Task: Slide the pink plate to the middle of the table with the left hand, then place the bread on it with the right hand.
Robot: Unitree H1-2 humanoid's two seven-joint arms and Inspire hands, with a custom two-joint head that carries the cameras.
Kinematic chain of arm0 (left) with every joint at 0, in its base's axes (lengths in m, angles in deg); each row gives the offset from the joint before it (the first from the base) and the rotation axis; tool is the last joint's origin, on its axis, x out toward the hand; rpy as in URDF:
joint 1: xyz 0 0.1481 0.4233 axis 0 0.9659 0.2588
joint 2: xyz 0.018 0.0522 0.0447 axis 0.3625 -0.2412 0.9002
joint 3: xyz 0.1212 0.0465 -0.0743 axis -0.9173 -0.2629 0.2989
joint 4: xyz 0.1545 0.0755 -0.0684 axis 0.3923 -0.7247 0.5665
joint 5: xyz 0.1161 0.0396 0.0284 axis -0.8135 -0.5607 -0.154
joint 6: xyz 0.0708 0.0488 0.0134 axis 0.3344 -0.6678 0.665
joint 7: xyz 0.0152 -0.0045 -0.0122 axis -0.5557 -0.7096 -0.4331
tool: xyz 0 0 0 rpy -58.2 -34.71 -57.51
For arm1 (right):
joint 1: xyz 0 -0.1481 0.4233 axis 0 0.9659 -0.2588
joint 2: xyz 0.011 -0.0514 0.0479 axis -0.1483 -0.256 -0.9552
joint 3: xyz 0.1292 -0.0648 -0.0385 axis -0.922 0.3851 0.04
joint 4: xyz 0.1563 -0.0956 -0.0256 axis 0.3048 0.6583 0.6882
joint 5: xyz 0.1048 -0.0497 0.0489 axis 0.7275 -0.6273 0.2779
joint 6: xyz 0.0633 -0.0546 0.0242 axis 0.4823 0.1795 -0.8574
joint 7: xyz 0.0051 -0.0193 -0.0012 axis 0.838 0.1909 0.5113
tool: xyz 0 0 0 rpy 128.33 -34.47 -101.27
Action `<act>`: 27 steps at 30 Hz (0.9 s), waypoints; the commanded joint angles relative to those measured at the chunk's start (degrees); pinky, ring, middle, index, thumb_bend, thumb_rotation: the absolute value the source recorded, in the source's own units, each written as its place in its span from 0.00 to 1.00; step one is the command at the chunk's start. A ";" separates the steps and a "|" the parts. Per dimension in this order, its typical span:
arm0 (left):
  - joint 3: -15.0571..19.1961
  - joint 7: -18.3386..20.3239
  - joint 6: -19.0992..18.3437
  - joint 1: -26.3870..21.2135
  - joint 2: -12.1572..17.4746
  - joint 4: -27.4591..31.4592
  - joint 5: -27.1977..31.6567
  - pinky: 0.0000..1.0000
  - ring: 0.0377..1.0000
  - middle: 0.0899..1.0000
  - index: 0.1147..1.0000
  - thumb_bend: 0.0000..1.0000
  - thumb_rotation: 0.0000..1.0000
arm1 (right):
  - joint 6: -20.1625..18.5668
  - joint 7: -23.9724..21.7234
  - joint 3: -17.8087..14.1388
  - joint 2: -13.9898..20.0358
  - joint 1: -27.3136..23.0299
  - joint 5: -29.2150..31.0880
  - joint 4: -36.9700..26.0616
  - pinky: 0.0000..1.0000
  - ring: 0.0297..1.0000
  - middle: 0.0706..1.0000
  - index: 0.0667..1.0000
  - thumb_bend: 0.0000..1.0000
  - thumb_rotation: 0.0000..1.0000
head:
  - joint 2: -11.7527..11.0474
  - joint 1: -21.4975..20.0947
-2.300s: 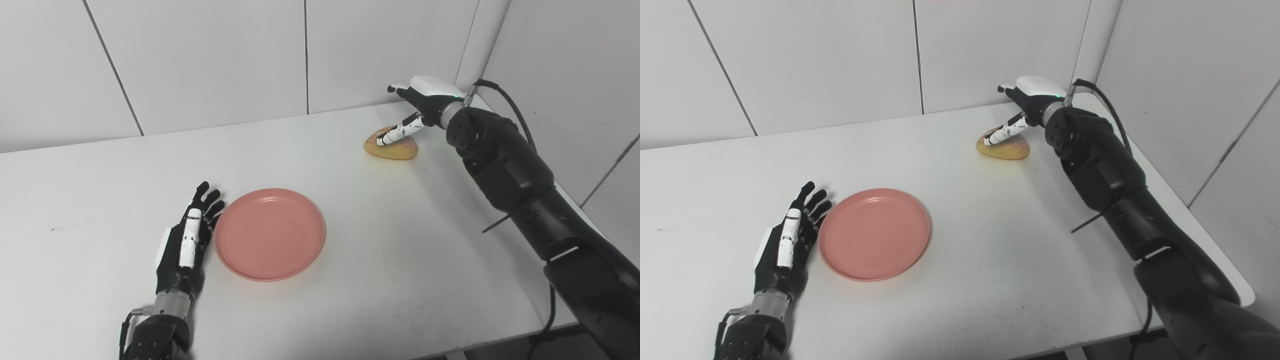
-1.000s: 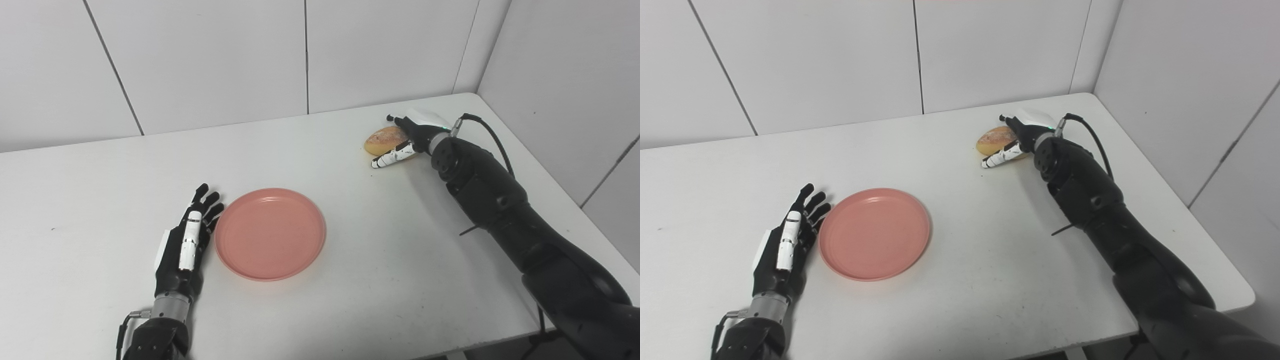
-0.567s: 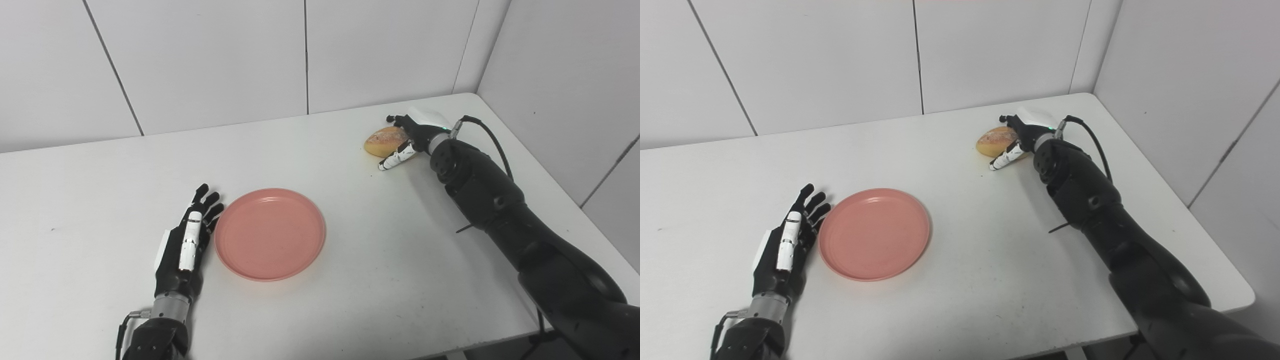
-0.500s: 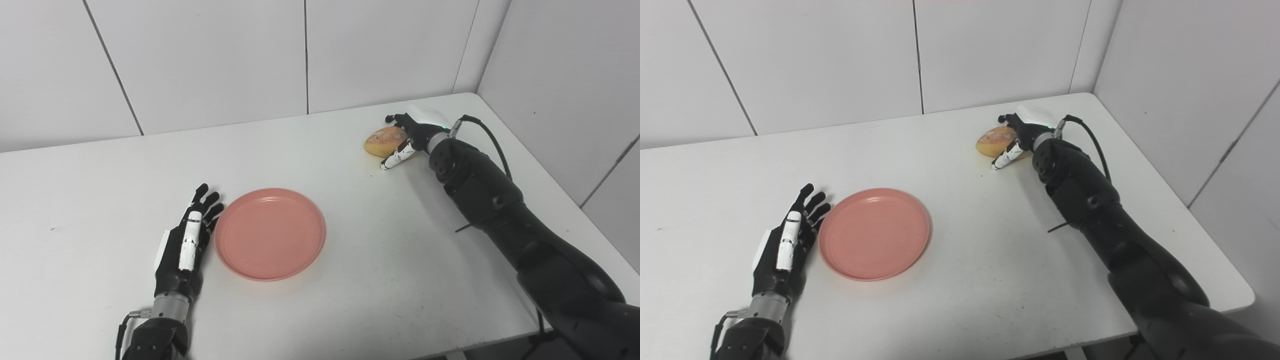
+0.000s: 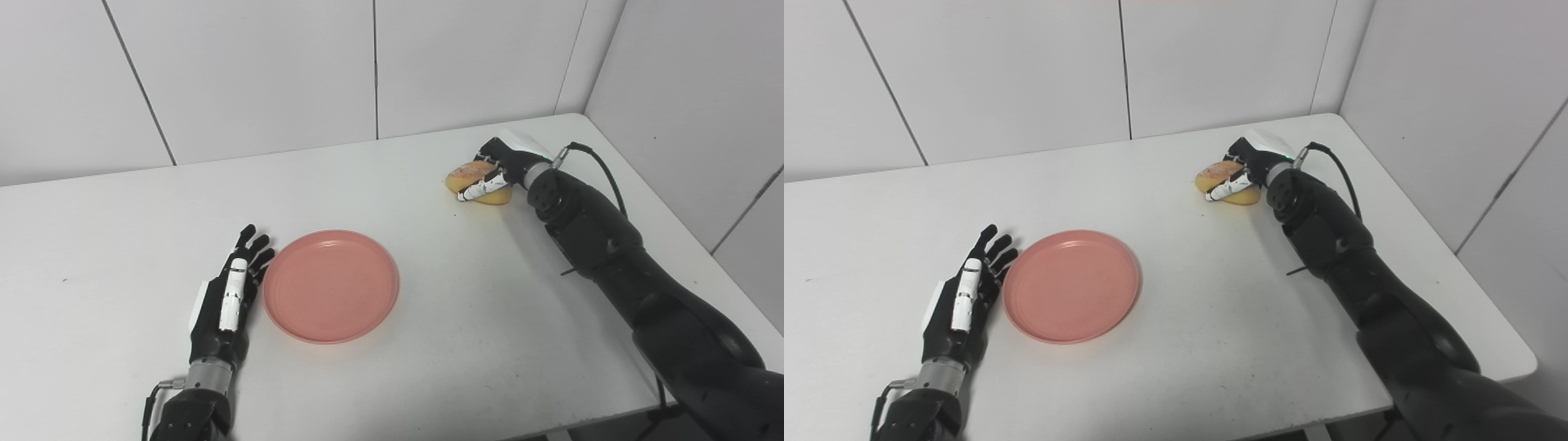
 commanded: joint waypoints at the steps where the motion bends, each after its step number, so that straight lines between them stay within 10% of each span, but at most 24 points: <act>1: 0.03 -0.08 0.01 -1.05 -0.07 -0.57 -0.06 0.88 0.89 0.91 0.91 0.37 1.00 | 2.50 1.21 -0.89 0.21 -2.70 0.75 -0.40 0.36 0.39 0.41 0.45 0.47 0.27 | -0.10 0.10; 27: -1.46 -3.32 0.56 -1.33 -2.68 -1.23 -3.05 0.88 0.90 0.92 0.92 0.34 1.00 | -4.43 -7.88 -3.70 0.62 4.49 2.61 -37.68 0.32 0.36 0.41 0.44 0.48 0.15 | -0.02 6.34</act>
